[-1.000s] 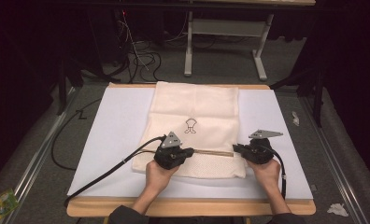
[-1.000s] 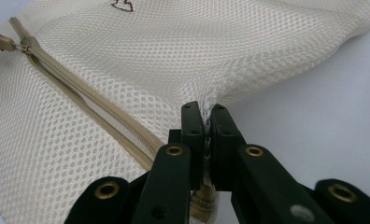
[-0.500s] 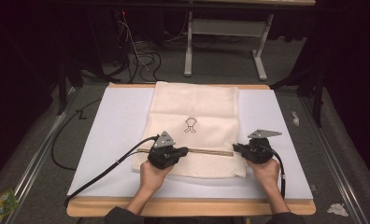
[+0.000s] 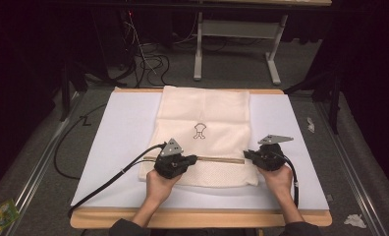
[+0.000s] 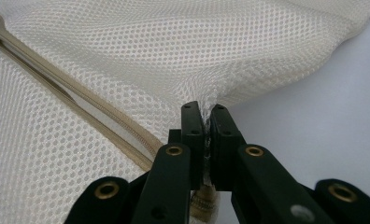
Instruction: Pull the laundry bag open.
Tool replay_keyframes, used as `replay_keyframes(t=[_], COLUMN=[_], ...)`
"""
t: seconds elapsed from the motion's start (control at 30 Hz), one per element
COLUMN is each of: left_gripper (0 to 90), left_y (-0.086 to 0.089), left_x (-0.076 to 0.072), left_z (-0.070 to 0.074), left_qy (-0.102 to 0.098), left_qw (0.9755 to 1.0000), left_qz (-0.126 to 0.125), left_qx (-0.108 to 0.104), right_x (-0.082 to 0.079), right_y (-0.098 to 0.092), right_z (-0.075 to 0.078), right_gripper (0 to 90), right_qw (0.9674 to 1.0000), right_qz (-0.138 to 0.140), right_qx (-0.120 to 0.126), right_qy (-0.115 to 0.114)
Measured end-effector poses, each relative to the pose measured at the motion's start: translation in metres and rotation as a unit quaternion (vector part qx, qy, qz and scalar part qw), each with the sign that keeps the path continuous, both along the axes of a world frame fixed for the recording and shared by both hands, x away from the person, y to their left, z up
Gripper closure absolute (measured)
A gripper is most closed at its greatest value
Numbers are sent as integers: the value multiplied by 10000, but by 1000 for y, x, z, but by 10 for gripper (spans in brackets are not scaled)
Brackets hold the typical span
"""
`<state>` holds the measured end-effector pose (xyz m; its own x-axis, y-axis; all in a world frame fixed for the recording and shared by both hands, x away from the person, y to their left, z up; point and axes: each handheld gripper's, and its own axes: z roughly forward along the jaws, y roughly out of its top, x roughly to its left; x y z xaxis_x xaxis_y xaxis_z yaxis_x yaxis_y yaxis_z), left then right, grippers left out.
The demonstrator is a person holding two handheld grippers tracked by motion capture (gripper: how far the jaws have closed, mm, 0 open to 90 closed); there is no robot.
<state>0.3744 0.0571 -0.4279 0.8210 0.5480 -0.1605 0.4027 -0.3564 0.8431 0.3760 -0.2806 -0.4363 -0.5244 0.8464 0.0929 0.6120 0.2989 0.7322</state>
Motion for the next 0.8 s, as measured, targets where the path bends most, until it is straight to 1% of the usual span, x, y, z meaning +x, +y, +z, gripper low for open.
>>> replay_keyframes(t=[0.07, 0.13, 0.2, 0.27, 0.3, 0.4, 0.5, 0.63, 0.7, 0.73, 0.77, 0.8], left_gripper=[873, 873, 873, 873, 873, 873, 873, 873, 873, 873, 873, 873], left_y=[1, 2, 2, 3, 3, 6, 10, 11, 10, 11, 11, 12], left_x=[1, 1, 0, 0, 0, 0, 1, 1, 1, 0, 0, -1], left_z=[1, 3, 3, 2, 2, 3, 5, 5, 5, 5, 4, 4], left_qy=[32, 31, -21, -1, 7, 3, 31, 17, 25, -19, -30, -35], left_qw=[10000, 10000, 10000, 10000, 10000, 10000, 9999, 9999, 9999, 9999, 9999, 9999], left_qz=[-10, -15, -4, -1, -5, 35, 95, 88, 88, 101, 97, 103], left_qx=[-30, -65, -57, -59, -61, -62, -95, -101, -114, -88, -90, -49], right_x=[0, 0, 0, 0, 0, 0, 0, 0, 1, 1, 1, 1], right_y=[0, -1, -1, -1, 0, -1, -1, -2, -2, -2, -1, -1], right_z=[0, 0, 1, 0, 0, -2, -2, -1, -2, -1, -1, 0], right_gripper=[874, 874, 874, 874, 874, 875, 874, 875, 874, 875, 875, 875], right_qw=[10000, 10000, 9999, 9999, 9999, 9999, 9999, 9999, 9999, 9999, 10000, 10000], right_qz=[-6, -11, -9, 6, -12, -12, -34, -32, -44, -41, -6, 7], right_qx=[21, 57, 124, 108, 122, 157, 136, 151, 132, 120, 46, 15], right_qy=[-31, 10, 4, -20, 3, -31, 21, -21, 18, 31, -16, 6])
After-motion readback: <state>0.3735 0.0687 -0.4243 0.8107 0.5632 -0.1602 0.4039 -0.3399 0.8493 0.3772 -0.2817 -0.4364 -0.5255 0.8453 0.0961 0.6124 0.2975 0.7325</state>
